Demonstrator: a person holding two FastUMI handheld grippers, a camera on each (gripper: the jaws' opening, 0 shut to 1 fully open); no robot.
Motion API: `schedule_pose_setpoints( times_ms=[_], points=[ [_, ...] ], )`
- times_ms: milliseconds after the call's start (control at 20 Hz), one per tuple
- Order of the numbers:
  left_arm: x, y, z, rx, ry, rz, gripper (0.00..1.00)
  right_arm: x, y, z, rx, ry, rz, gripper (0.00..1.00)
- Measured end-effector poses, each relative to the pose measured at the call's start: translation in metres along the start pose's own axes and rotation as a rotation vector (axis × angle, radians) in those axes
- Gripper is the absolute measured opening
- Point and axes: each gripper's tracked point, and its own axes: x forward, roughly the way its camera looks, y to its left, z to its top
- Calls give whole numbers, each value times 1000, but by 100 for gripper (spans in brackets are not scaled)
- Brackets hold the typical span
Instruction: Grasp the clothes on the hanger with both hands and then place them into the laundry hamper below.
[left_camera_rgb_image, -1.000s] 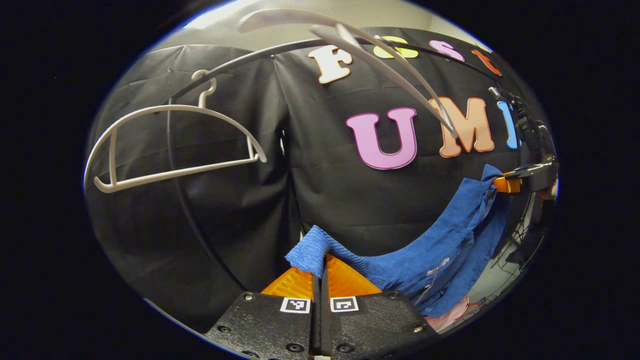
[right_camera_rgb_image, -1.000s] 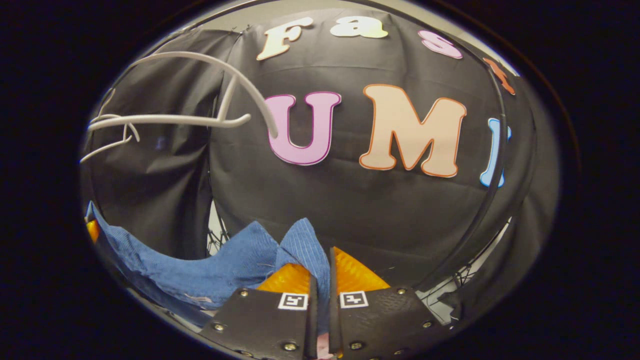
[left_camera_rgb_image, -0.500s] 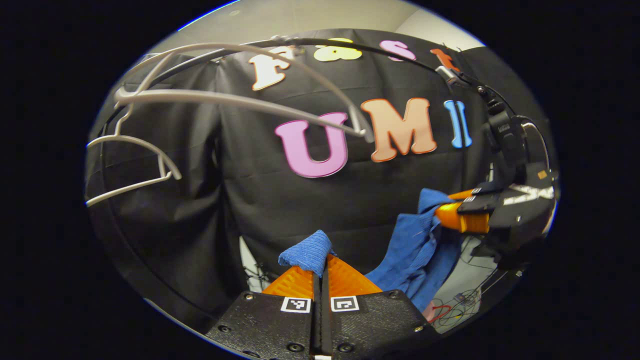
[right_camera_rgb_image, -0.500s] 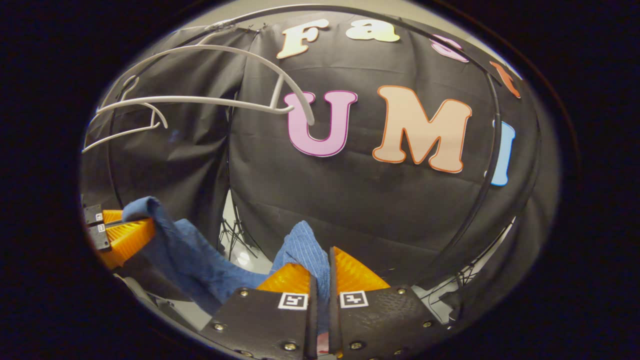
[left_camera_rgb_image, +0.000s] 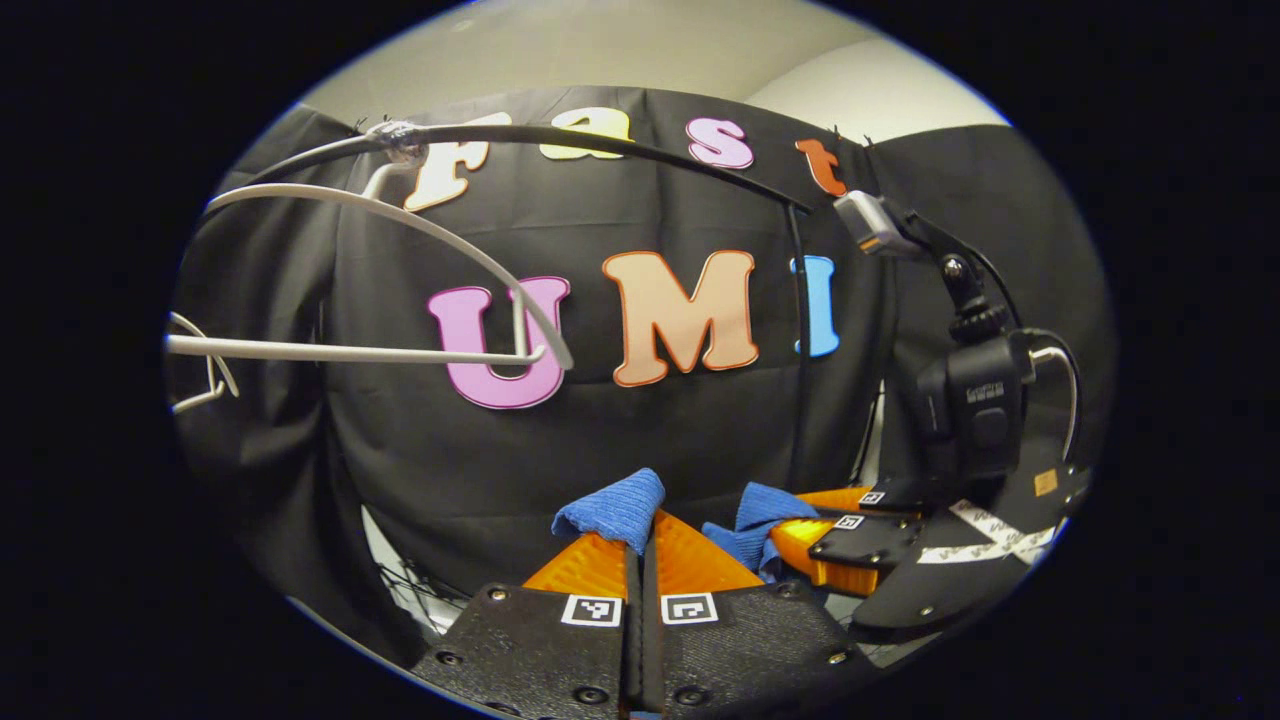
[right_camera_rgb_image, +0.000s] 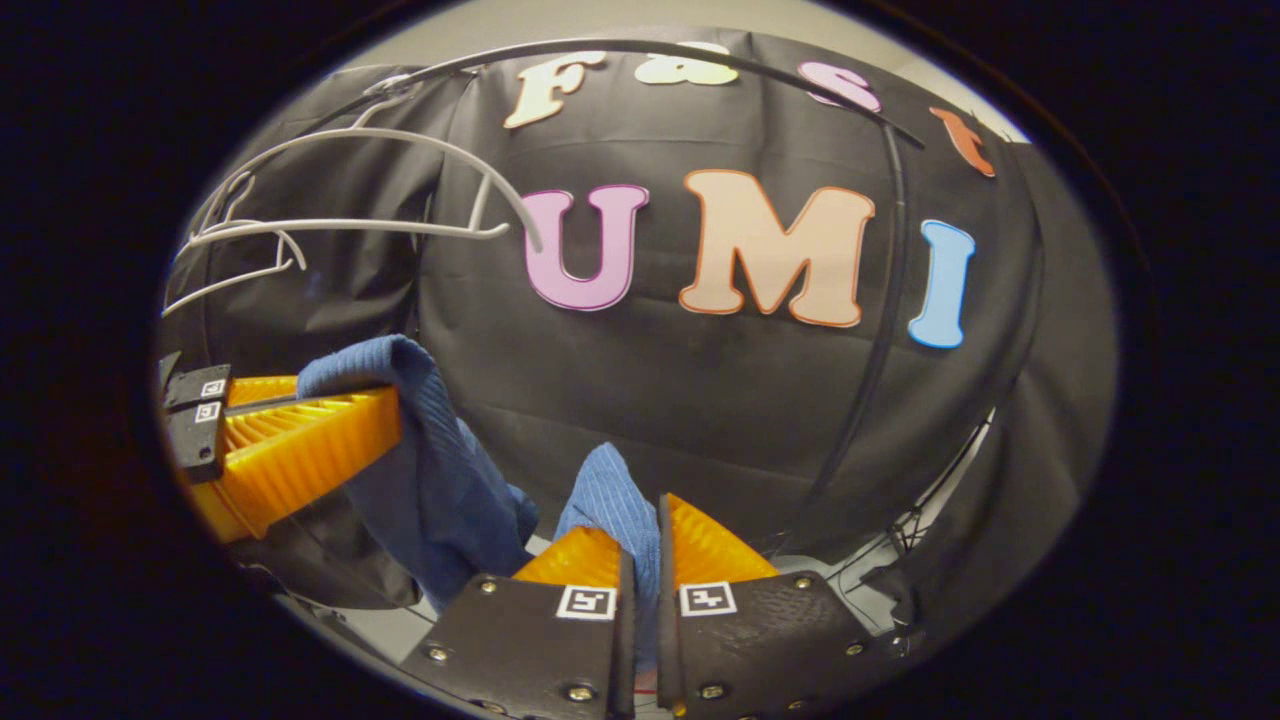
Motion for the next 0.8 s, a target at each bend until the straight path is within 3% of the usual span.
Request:
schedule_pose_setpoints(
  times_ms=[250,400,550,800],
  points=[
    [12,-28,21,-69,-23,-58,0,-5,-14,-3,18,-1,-33,9],
    [13,-37,30,-33,-49,-85,0,-5,-9,-4,26,-1,-29,9],
    [17,-24,11,14,-18,-70,0,-3,2,-9,23,7,-15,9],
    [20,19,-39,-25,85,-22,0,7,17,-25,47,42,13,9]
  ],
)
